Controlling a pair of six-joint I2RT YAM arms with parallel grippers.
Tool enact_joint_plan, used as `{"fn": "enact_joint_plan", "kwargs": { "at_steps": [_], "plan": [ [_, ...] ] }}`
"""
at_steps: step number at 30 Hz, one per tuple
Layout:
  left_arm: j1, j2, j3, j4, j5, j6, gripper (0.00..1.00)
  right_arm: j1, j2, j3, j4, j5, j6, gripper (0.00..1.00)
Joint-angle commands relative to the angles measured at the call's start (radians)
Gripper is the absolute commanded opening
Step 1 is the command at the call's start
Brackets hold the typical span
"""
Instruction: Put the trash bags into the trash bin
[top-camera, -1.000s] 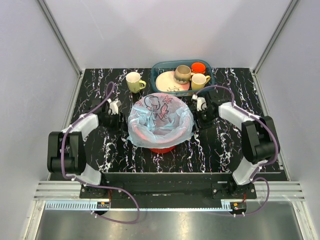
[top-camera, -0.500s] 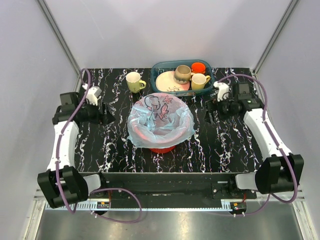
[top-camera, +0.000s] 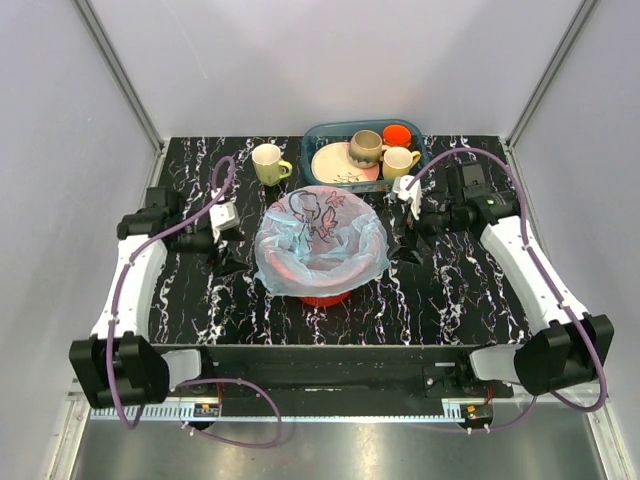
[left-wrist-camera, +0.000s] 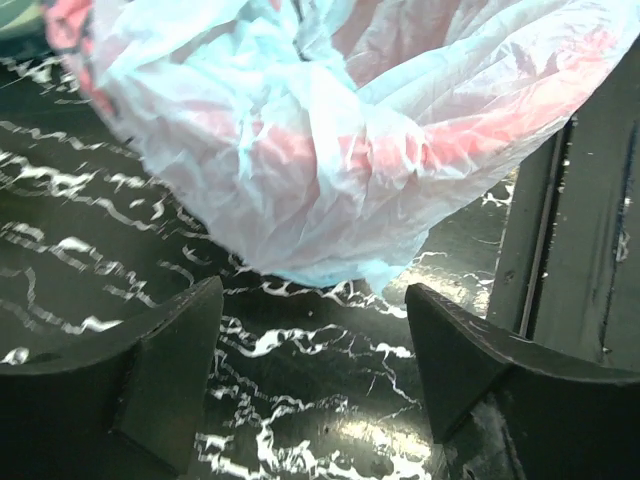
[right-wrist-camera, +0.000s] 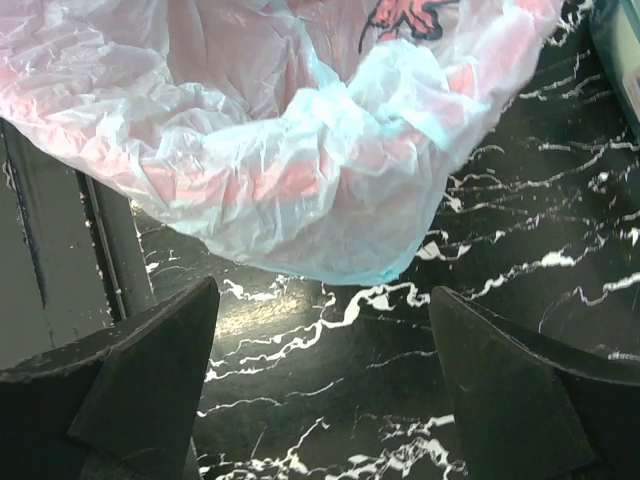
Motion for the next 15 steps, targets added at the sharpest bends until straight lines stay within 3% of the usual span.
{"fn": "enact_joint_plan", "kwargs": {
  "at_steps": [1,4,6,9,14,15],
  "plan": [
    [-0.058,0.085,0.049,0.019,0.134,0.131,0.75,0.04,0.04,0.01,0.092,-0.045,-0.078,0.94],
    [-0.084,0.115,0.054,0.061,0.151,0.123,0.71,0.054,0.057,-0.01,0.127,-0.049,-0.081,0.89],
    [-0.101,0.115,0.029,0.089,0.149,0.12,0.65,0.071,0.057,-0.029,0.155,-0.054,-0.09,0.77],
    [-0.112,0.111,-0.02,0.181,0.145,0.081,0.6,0.099,0.048,-0.085,0.224,-0.048,-0.095,0.68],
    [-0.147,0.123,-0.06,0.279,0.143,0.041,0.52,0.12,0.049,-0.142,0.311,-0.054,-0.084,0.61],
    [-0.151,0.129,-0.069,0.291,0.142,0.038,0.47,0.12,0.049,-0.149,0.321,-0.06,-0.084,0.52]
  ]
}}
